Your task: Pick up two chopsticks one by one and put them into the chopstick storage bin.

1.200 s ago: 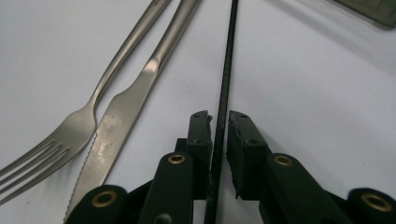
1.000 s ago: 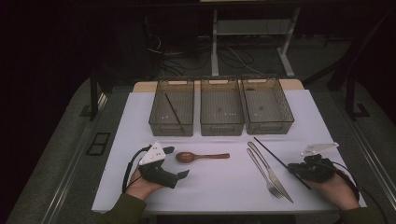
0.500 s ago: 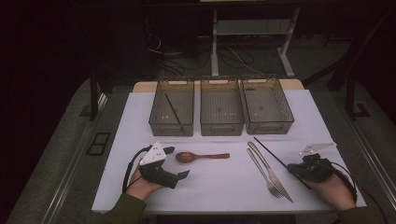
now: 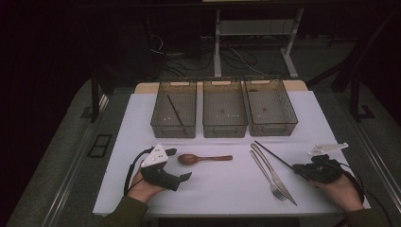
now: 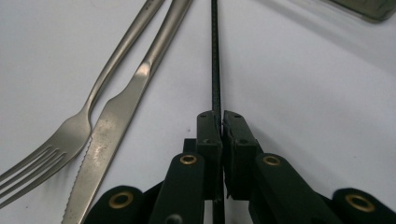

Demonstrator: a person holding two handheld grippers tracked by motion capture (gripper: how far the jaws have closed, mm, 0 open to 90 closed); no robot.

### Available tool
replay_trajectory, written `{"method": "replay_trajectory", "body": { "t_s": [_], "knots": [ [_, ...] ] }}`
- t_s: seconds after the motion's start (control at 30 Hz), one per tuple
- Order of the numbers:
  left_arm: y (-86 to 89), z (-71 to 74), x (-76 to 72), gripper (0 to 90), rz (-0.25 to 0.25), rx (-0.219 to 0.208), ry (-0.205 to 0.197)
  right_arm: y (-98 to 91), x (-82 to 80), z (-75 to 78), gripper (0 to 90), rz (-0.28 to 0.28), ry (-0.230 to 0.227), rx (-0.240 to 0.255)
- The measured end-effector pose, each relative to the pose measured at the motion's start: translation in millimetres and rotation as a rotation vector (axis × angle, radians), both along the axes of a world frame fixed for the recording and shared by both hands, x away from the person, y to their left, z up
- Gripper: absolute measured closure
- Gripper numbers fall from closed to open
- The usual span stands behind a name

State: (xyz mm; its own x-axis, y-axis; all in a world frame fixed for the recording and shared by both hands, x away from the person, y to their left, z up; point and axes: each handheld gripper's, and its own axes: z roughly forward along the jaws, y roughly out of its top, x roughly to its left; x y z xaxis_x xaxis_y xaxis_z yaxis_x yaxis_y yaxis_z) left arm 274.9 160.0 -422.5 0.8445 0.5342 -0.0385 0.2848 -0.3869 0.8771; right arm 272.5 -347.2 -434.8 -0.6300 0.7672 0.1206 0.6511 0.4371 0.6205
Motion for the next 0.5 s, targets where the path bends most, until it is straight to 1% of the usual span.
{"method": "replay_trajectory", "body": {
  "t_s": [0.13,0.3,0.43,0.5],
  "knots": [
    [-0.1,0.1,0.0,1.0,0.001,-0.002,0.001,-2.6,-0.8,3.8,85.1,0.014,-0.016,0.028],
    [-0.3,-0.2,0.1,1.0,0.001,-0.002,0.000,-3.8,-1.7,10.5,85.1,0.030,-0.047,0.066],
    [-0.6,-0.2,0.1,1.0,0.000,0.002,0.000,-4.5,-1.3,16.4,85.1,0.034,-0.076,0.083],
    [-0.5,-0.2,0.0,1.0,0.001,0.002,0.000,-5.9,-1.5,19.7,85.1,0.036,-0.083,0.093]
  ]
}}
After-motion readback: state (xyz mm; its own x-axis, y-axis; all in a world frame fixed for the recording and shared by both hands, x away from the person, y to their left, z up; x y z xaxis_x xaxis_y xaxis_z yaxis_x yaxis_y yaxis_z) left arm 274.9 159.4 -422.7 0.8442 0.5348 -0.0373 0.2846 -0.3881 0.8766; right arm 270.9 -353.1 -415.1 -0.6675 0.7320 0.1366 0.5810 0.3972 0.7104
